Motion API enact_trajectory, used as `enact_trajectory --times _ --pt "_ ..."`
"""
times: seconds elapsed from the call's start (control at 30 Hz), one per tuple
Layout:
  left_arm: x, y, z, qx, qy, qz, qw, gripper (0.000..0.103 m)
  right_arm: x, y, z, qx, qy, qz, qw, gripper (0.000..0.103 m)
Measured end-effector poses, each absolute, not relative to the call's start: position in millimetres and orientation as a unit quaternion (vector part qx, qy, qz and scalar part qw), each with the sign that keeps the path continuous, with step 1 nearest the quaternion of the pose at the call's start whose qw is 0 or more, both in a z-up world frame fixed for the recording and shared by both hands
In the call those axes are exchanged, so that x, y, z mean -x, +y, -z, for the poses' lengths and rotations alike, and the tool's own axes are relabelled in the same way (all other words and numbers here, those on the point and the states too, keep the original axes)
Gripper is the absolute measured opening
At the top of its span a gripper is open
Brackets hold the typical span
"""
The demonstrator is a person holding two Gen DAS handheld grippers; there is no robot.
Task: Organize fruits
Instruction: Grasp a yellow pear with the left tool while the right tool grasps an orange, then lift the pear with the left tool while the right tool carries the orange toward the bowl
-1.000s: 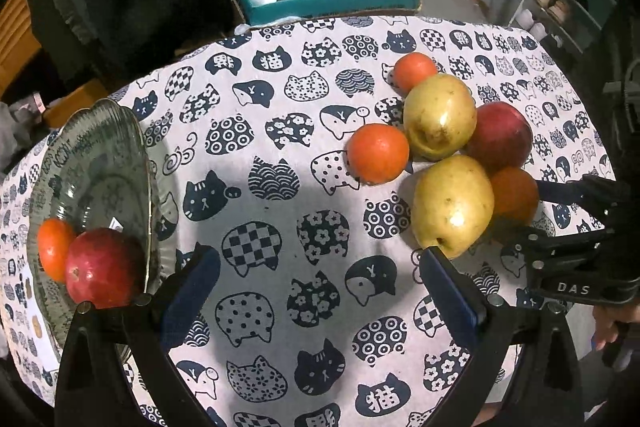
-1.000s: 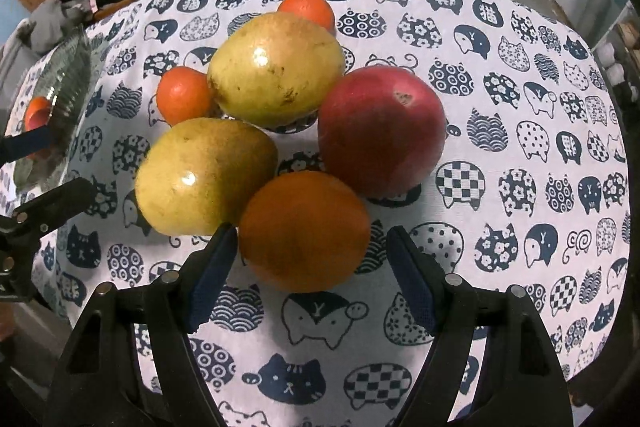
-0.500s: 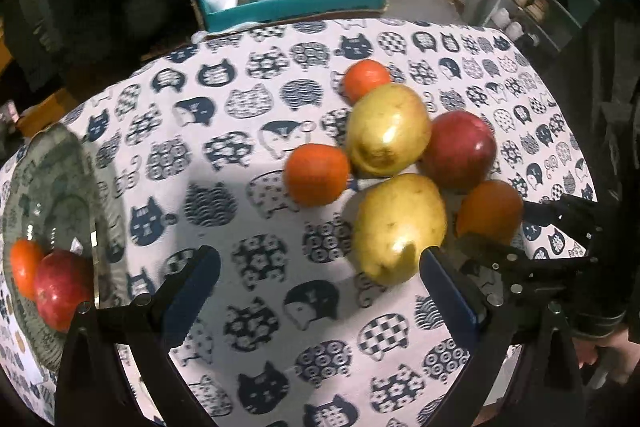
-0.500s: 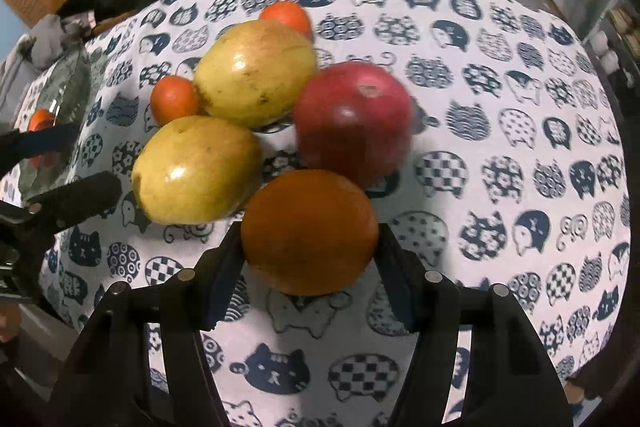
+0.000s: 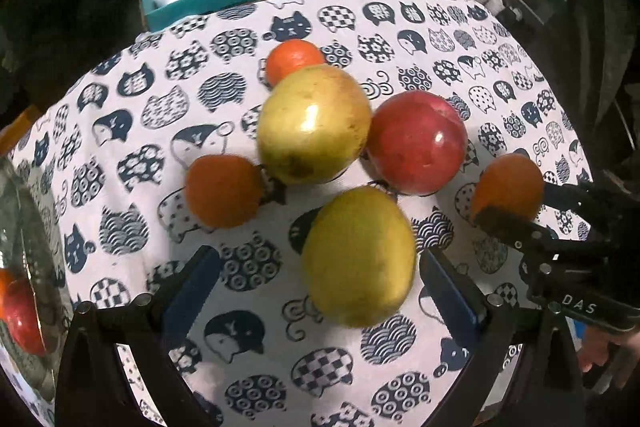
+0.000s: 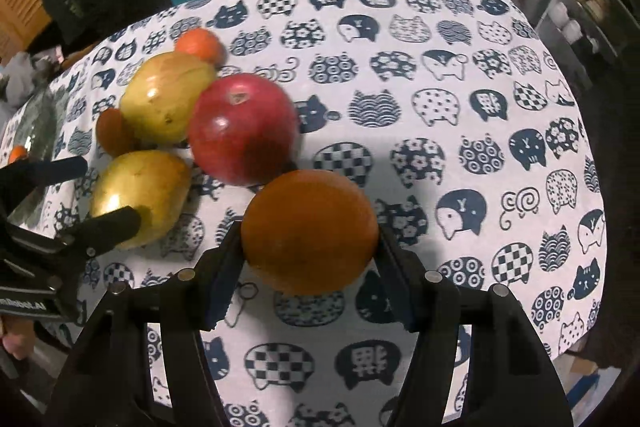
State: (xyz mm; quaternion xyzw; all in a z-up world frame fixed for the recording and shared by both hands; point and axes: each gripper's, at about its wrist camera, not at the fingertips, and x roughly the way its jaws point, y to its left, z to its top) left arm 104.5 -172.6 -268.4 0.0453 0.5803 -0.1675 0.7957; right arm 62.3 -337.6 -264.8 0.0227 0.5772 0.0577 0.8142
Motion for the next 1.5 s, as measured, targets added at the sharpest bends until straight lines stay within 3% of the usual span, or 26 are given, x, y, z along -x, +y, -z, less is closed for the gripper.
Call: enact_trajectory --times 0.23,0.33,0.4,0.53,0.93,1.5 --pt "-109 -187 282 -0.041 0.599 0.175 0.781 0.1 -64 -351 265 -0.033 0.574 -0.045 0.817 0.064" --pt "-110 -189 287 -0.041 0.603 0.176 0.777 0.091 -64 -355 266 -0.038 0.573 -0.043 0.817 0.064" --pt "-111 -188 291 -0.037 0.607 0.174 0.774 0.076 -66 -355 267 -0.039 0.574 -0.043 0.817 0.064" --pt "-112 -186 293 -0.019 0.61 0.18 0.771 0.066 -69 -351 269 -0.032 0.573 -0.044 0.818 0.064" --pt "-97 -177 277 -0.028 0.579 0.173 0.796 0.065 -71 -343 261 -0.022 0.557 -0.044 0.829 0.064" --pt "-81 -143 212 0.0 0.523 0.16 0.837 0.065 -65 -327 203 -0.004 0.494 -0.051 0.868 0.064"
